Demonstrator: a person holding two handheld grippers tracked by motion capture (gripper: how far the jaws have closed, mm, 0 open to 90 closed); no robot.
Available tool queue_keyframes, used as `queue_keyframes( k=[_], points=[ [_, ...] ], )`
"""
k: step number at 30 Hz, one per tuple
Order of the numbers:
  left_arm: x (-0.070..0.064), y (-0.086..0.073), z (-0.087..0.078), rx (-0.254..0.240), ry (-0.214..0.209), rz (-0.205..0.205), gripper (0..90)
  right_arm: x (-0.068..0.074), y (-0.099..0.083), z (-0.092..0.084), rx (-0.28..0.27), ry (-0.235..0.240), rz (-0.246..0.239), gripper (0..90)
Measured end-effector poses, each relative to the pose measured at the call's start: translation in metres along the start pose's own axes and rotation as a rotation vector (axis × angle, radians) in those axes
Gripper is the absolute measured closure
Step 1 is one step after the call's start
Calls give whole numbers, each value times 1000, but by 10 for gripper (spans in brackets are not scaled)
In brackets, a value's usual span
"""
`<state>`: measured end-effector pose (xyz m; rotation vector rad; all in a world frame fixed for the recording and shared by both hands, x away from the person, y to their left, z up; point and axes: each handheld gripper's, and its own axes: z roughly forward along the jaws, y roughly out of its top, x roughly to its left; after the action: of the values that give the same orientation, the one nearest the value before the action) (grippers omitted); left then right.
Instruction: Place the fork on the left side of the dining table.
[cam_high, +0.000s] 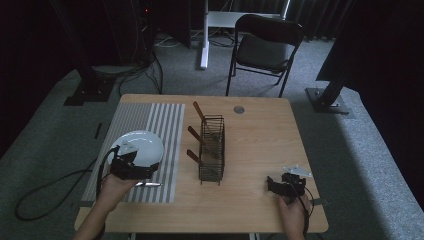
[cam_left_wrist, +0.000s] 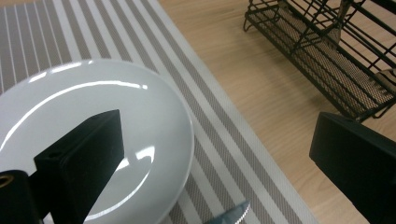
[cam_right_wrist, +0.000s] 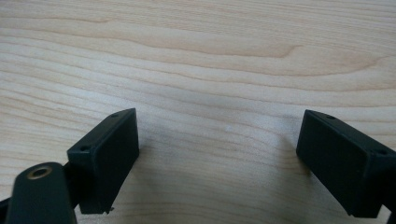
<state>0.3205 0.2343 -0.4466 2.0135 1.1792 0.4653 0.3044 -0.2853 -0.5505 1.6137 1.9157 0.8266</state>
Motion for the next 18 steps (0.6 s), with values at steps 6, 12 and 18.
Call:
queue_keyframes(
  k=[6,12,18],
  points=[
    [-4,16,8,-21,7,42,38,0,0,0,0,0,0,127],
    [-4,29,17,-30,-10,21,39,0,0,0,0,0,0,127],
    [-4,44,23,-56,-28,10,39,0,0,0,0,0,0,127]
  ],
)
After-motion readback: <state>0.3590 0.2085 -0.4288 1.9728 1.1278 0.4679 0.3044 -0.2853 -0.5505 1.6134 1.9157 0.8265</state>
